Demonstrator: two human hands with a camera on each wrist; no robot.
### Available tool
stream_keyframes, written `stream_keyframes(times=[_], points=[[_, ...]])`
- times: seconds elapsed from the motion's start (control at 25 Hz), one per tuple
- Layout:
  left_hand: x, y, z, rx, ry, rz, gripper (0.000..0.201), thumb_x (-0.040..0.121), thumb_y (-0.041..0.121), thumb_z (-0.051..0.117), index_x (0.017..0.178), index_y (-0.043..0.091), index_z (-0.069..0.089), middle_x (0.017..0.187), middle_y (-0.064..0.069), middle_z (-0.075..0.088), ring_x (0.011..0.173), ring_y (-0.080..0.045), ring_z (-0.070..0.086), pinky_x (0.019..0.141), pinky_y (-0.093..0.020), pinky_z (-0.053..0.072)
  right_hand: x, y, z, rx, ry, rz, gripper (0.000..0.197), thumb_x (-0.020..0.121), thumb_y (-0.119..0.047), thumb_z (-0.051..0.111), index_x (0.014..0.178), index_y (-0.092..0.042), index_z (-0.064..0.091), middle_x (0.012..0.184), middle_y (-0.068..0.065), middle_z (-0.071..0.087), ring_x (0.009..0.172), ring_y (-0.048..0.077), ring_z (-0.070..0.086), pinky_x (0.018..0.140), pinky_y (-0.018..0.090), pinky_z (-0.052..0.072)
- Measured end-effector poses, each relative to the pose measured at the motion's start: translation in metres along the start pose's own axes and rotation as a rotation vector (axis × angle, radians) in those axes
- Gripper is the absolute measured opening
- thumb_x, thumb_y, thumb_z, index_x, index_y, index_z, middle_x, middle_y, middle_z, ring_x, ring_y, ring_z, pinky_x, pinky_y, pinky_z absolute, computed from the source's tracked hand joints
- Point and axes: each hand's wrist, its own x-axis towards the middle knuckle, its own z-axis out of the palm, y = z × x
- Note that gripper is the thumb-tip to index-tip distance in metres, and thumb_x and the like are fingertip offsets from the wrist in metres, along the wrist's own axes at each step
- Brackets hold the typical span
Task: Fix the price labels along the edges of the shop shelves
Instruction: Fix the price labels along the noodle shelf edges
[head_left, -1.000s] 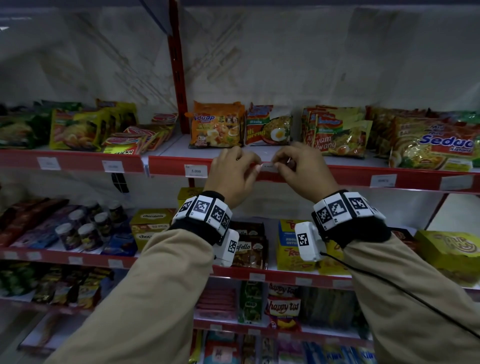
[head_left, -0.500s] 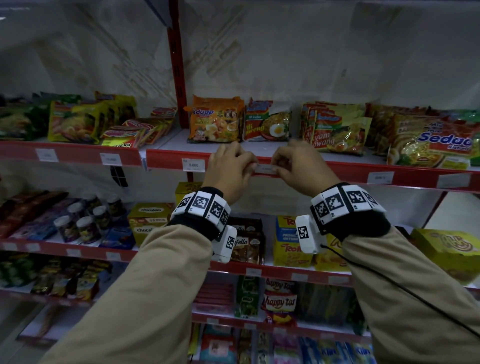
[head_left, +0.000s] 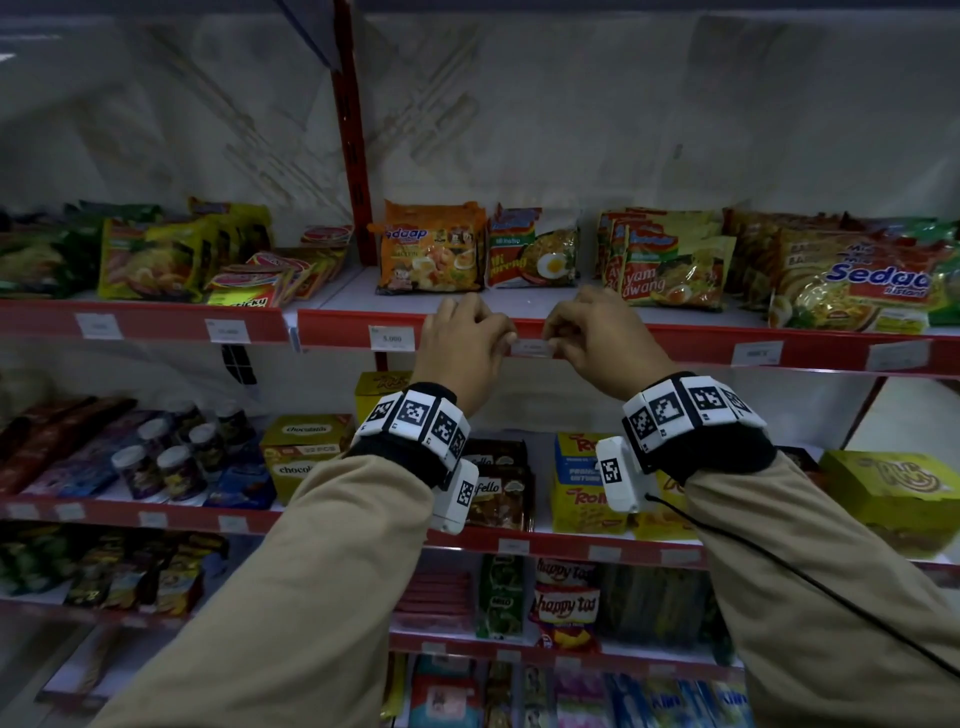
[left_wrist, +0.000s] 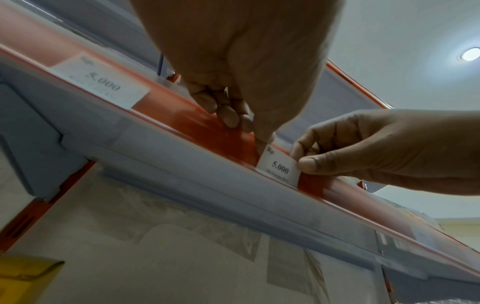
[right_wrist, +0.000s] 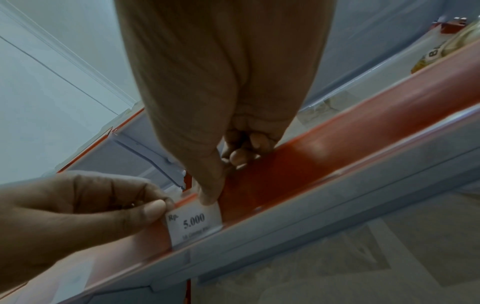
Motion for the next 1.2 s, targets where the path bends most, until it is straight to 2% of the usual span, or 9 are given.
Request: stream_keyframes(times=[0.12, 0.28, 0.4, 0.6, 0.72, 0.84, 0.96, 1.2], points=[[-0.001, -0.003, -0.004, -0.049, 0.028, 0.032, 0.014, 0.093, 0.023, 0.054, 0.102, 0.014, 0.061, 0.097, -0.007, 0.055, 0.093, -0.029, 0.046, 0.079, -0.038, 0.036, -0.002, 0.001, 0.002, 0.056, 0.054, 0.014, 0.014, 0.084, -0.016, 0.069, 0.095, -0.018, 0.060, 0.090, -0.002, 0.052, 0.094, 0.022, 0.047, 0.077, 0.030, 0.037], [0.002, -0.005, -0.007, -0.026, 0.031, 0.080, 0.014, 0.092, 0.018, 0.055, 0.102, 0.011, 0.062, 0.095, -0.011, 0.053, 0.089, -0.029, 0.046, 0.075, -0.038, 0.036, -0.009, 0.000, 0.003, -0.024, 0.115, 0.002, 0.015, 0.083, -0.019, 0.070, 0.095, -0.015, 0.062, 0.097, 0.006, 0.055, 0.097, 0.026, 0.045, 0.079, 0.032, 0.037], [0.003, -0.007, -0.009, -0.013, 0.049, 0.107, 0.013, 0.092, 0.018, 0.054, 0.099, 0.011, 0.063, 0.094, -0.010, 0.052, 0.089, -0.028, 0.045, 0.074, -0.036, 0.035, -0.018, 0.005, -0.003, -0.086, 0.150, 0.029, 0.020, 0.080, -0.022, 0.073, 0.095, -0.014, 0.062, 0.099, 0.006, 0.056, 0.097, 0.026, 0.046, 0.078, 0.031, 0.037], [0.003, 0.000, -0.008, 0.102, 0.118, 0.120, 0.014, 0.086, 0.025, 0.058, 0.090, 0.012, 0.059, 0.094, -0.007, 0.054, 0.091, -0.027, 0.045, 0.076, -0.036, 0.035, -0.037, 0.024, -0.019, -0.210, 0.176, 0.126, 0.027, 0.077, -0.031, 0.075, 0.096, -0.016, 0.062, 0.102, 0.006, 0.059, 0.101, 0.028, 0.047, 0.085, 0.041, 0.043], [0.001, 0.012, -0.004, 0.112, 0.078, 0.145, 0.021, 0.086, 0.029, 0.057, 0.100, 0.014, 0.061, 0.102, -0.005, 0.054, 0.098, -0.027, 0.047, 0.081, -0.036, 0.037, -0.048, 0.039, -0.028, -0.253, 0.195, 0.159, 0.028, 0.077, -0.032, 0.075, 0.097, -0.017, 0.063, 0.104, 0.006, 0.059, 0.101, 0.030, 0.048, 0.083, 0.042, 0.044], [0.003, 0.036, 0.003, 0.086, 0.017, 0.261, 0.028, 0.086, 0.028, 0.057, 0.111, 0.017, 0.063, 0.106, -0.006, 0.057, 0.101, -0.028, 0.049, 0.084, -0.038, 0.037, -0.059, 0.055, -0.038, -0.303, 0.219, 0.177, 0.027, 0.076, -0.034, 0.074, 0.095, -0.018, 0.062, 0.101, 0.005, 0.061, 0.097, 0.030, 0.049, 0.080, 0.041, 0.042], [0.013, 0.065, 0.013, 0.034, -0.022, 0.311, 0.036, 0.085, 0.027, 0.059, 0.120, 0.017, 0.060, 0.111, -0.006, 0.056, 0.104, -0.028, 0.049, 0.087, -0.038, 0.036, -0.066, 0.073, -0.050, -0.357, 0.190, 0.191, 0.030, 0.075, -0.038, 0.073, 0.093, -0.018, 0.060, 0.099, 0.005, 0.062, 0.095, 0.029, 0.048, 0.083, 0.043, 0.041], [0.030, 0.132, 0.045, -0.004, -0.083, 0.333, 0.051, 0.085, 0.032, 0.058, 0.133, 0.018, 0.048, 0.123, -0.004, 0.050, 0.114, -0.026, 0.042, 0.092, -0.037, 0.034, -0.089, 0.120, -0.073, -0.295, 0.120, 0.231, 0.033, 0.077, -0.024, 0.075, 0.101, -0.012, 0.056, 0.107, 0.011, 0.056, 0.101, 0.030, 0.042, 0.084, 0.037, 0.034]])
